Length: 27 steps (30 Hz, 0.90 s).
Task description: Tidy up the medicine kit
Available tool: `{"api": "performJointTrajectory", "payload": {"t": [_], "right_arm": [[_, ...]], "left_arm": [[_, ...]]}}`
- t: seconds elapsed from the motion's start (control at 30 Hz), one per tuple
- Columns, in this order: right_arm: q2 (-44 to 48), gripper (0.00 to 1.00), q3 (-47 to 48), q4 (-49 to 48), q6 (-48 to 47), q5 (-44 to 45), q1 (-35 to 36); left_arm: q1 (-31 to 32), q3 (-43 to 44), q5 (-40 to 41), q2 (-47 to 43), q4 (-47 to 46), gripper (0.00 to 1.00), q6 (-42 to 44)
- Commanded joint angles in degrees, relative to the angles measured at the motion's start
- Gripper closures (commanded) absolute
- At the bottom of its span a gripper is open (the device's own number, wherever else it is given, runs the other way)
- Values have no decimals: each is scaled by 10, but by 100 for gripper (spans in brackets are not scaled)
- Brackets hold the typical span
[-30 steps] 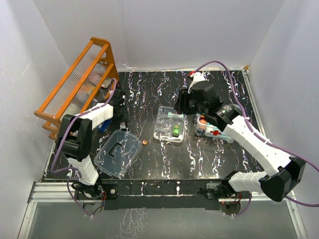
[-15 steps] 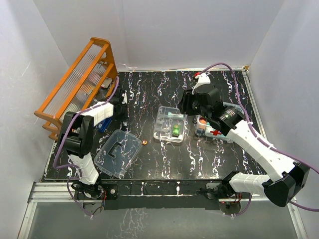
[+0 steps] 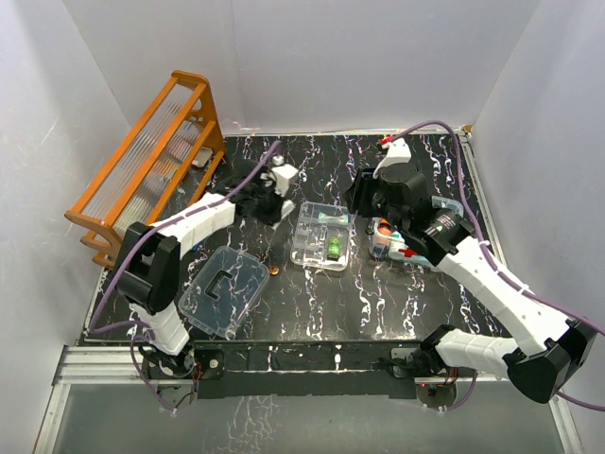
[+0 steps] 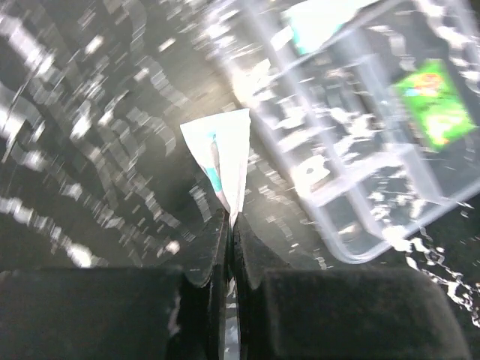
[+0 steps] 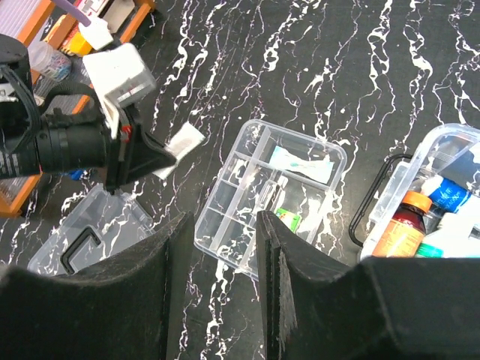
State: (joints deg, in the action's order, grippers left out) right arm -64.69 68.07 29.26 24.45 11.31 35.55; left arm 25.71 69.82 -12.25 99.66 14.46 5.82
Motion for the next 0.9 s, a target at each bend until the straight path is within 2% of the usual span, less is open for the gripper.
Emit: {"api": "performJointTrajectory", "payload": {"t": [0.0, 0.27, 0.5, 0.67, 0.87], "right_arm": [[25, 64, -4, -30, 11, 25, -1], [64, 64, -2, 7, 22, 77, -1], [117, 63, -3, 45, 35, 177, -2], [147, 62, 4, 60, 35, 212, -2], [153, 62, 12, 72, 37, 209, -1]], "left_arm": [[56, 38, -89, -19, -29, 99, 134], [102, 131, -135, 73, -45, 99, 250], [143, 256, -75, 178, 29, 100, 360], [156, 296, -39, 209, 41, 100, 415], [161, 315, -20, 228, 54, 100, 470]]}}
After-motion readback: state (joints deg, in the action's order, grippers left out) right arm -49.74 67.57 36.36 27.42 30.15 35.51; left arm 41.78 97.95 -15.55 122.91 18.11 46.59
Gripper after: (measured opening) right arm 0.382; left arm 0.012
